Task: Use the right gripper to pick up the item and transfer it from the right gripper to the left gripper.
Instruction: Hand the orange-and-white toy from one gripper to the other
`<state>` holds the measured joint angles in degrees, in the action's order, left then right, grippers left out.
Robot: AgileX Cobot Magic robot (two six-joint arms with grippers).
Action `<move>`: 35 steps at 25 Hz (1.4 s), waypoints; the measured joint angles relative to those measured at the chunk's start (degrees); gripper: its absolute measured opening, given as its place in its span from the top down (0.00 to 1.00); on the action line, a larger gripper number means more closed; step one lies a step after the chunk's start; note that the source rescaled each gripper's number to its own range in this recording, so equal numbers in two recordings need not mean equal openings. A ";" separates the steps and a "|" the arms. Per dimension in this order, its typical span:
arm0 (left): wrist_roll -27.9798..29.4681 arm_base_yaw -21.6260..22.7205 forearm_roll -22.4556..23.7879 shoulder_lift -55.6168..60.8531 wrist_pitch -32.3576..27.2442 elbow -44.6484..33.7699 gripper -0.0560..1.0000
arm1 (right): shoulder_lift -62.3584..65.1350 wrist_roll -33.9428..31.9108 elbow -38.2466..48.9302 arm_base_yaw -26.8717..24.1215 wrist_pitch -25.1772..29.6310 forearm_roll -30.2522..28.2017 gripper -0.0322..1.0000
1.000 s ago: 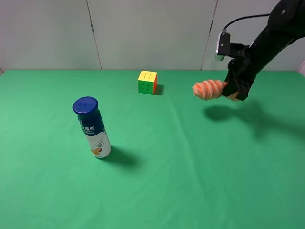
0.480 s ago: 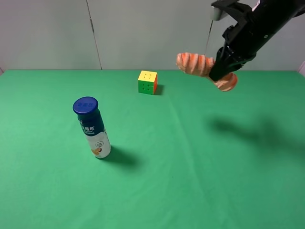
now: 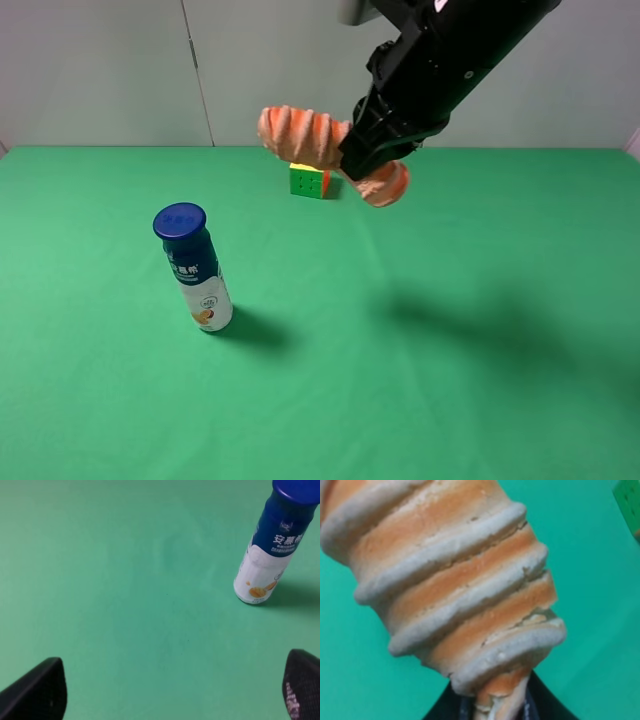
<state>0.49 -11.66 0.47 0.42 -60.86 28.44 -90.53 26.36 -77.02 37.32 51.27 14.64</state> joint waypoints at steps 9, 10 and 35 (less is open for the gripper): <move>0.00 0.00 -0.04 0.00 0.00 0.00 0.00 | 0.43 -3.15 0.00 0.84 -1.17 -0.18 0.93; 0.00 0.00 0.01 0.00 0.00 0.00 0.00 | 0.43 -3.15 0.00 0.84 -1.52 -0.18 0.93; -3.20 0.00 -0.47 0.00 0.14 0.00 0.00 | 0.43 -2.49 0.00 0.84 -1.65 -0.18 0.95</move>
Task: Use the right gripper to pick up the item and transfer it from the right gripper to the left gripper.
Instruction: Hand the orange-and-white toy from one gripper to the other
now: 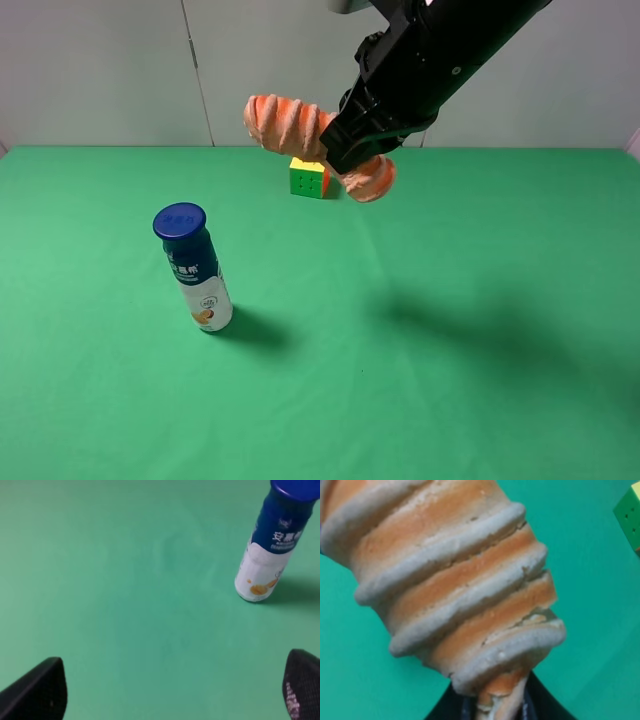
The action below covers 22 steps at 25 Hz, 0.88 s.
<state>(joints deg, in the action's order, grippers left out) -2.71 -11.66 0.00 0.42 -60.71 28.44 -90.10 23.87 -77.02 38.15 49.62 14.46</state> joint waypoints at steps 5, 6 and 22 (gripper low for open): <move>-11.76 0.00 -4.80 -5.23 5.95 0.90 0.00 | 0.00 0.20 0.00 0.00 -0.30 0.00 0.95; -14.14 0.00 -6.35 -7.27 8.16 0.95 0.00 | 0.00 0.20 0.00 0.00 -0.42 0.00 0.95; -73.13 0.00 -51.78 -50.96 33.29 7.05 0.00 | 0.00 0.31 0.00 0.00 0.28 -1.24 0.95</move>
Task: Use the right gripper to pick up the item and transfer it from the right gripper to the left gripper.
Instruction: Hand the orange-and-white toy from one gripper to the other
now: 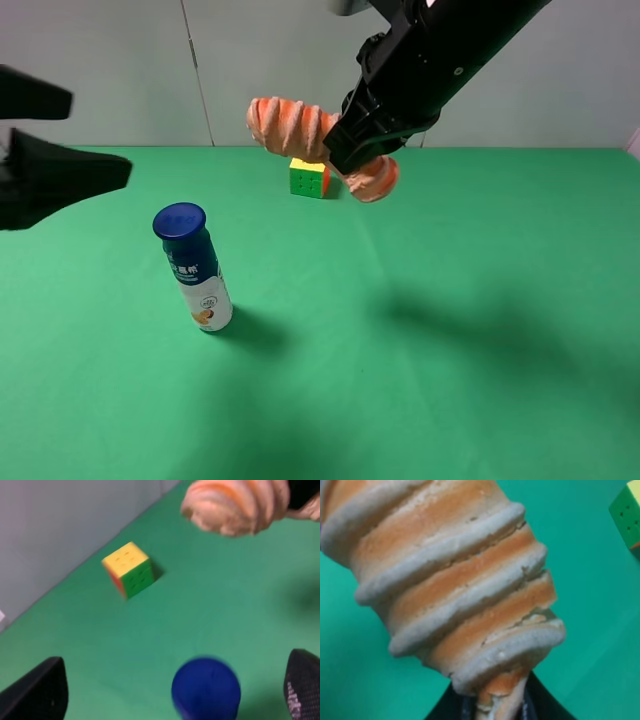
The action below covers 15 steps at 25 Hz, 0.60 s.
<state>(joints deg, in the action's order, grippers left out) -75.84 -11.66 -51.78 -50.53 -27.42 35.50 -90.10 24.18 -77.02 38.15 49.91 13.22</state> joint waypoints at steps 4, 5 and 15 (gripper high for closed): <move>-13.50 0.00 -12.02 -7.67 -5.19 3.26 0.00 | 0.00 1.09 0.00 0.00 0.93 -0.65 0.95; -16.85 0.00 -14.73 -9.28 -6.54 3.96 0.00 | 0.00 1.30 0.00 0.00 1.22 -0.83 0.95; -33.61 0.00 -22.28 -16.81 -19.06 6.96 0.00 | 0.00 2.29 0.00 0.00 2.04 -5.40 0.95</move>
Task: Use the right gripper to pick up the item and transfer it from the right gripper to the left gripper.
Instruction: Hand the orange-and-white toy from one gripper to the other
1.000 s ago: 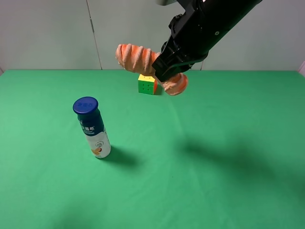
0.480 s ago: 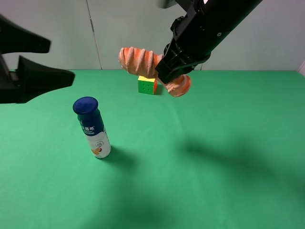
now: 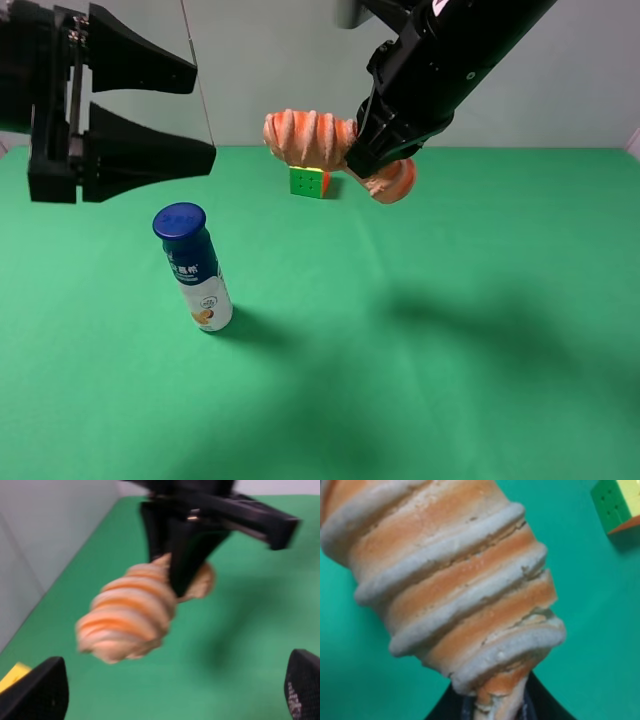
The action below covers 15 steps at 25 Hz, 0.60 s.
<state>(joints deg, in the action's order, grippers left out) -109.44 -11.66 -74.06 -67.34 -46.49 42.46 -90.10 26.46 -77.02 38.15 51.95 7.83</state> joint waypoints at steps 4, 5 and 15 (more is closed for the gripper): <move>-6.83 0.00 0.00 -0.80 -2.83 0.00 0.00 | 0.00 4.26 0.00 0.00 1.66 -2.07 0.95; -7.81 0.00 0.00 -0.87 -2.95 0.00 0.00 | 0.00 5.54 0.00 0.00 1.88 -2.35 0.95; -16.32 0.00 -7.67 -6.54 -5.07 0.00 0.00 | 0.00 12.56 0.00 0.00 2.18 -2.63 0.95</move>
<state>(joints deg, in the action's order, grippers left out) -125.77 -11.66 -81.73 -73.89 -51.56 42.46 -90.10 39.02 -77.02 38.15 54.14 5.19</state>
